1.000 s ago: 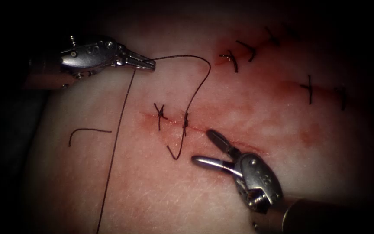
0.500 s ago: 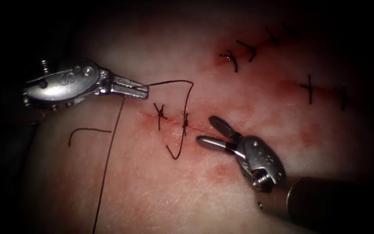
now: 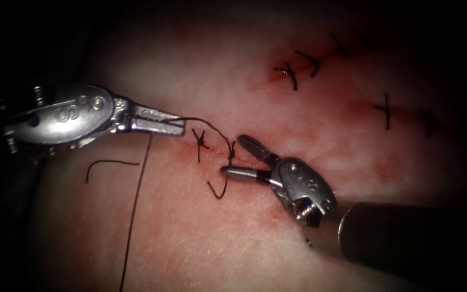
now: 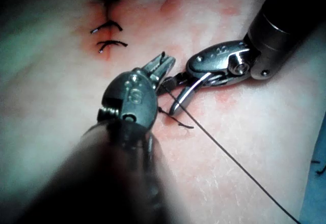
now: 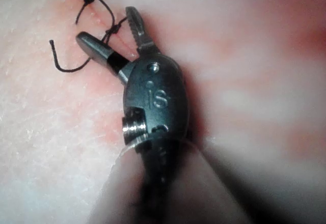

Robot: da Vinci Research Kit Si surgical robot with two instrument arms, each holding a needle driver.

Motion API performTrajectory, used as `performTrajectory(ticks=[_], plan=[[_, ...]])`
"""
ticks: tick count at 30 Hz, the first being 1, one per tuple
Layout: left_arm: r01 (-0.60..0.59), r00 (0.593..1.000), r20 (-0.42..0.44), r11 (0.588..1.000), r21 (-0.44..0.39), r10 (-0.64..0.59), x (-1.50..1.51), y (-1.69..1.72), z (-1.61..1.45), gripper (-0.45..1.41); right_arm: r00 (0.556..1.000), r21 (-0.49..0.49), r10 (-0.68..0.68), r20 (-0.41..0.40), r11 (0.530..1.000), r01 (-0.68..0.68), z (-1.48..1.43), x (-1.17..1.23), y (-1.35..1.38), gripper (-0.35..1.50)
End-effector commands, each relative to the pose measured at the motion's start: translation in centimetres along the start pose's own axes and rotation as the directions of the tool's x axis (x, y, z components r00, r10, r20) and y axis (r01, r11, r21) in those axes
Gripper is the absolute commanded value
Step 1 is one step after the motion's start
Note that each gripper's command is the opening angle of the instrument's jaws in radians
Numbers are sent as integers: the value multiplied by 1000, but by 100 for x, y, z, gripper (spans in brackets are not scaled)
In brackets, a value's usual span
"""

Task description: Wound Closure

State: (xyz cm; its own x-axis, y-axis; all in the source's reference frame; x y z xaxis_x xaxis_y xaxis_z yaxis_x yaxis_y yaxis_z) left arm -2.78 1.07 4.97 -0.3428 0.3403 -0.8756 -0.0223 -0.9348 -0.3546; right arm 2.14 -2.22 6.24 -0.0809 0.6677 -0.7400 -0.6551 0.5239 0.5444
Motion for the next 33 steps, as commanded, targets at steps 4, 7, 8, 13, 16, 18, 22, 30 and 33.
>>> performTrajectory(ticks=[4,7,8,13,16,18,22,30,33], plan=[[0,1000,-2,1000,-1,0,-5,-3,8,-45,1000,-4,-19,4,1000,19,10,-1,-6,101],[-6,1000,-1,1000,-1,6,-5,-2,8,-45,999,-10,-53,-1,999,53,12,5,-9,103],[-6,1000,-1,1000,-1,6,-4,-2,8,-45,998,-7,-57,-5,998,57,14,7,-11,103],[-6,1000,-11,1000,-6,6,0,0,10,-45,992,-3,-128,-16,992,128,27,12,-17,103],[-7,1000,-16,1000,-8,7,1,0,13,-45,978,12,-206,-23,978,207,39,10,-20,111],[-7,1000,-16,1000,-8,7,1,0,13,-45,976,13,-218,-26,976,218,42,9,-20,111],[-14,1000,-18,1000,-7,13,2,0,15,-45,970,21,-242,-26,970,242,49,7,-22,111],[-15,1000,-21,1000,-6,14,3,1,19,-45,967,22,-252,-25,967,253,59,7,-26,109],[-22,1000,-22,1000,-8,21,4,2,19,-45,966,23,-258,-26,966,259,64,7,-29,108]])
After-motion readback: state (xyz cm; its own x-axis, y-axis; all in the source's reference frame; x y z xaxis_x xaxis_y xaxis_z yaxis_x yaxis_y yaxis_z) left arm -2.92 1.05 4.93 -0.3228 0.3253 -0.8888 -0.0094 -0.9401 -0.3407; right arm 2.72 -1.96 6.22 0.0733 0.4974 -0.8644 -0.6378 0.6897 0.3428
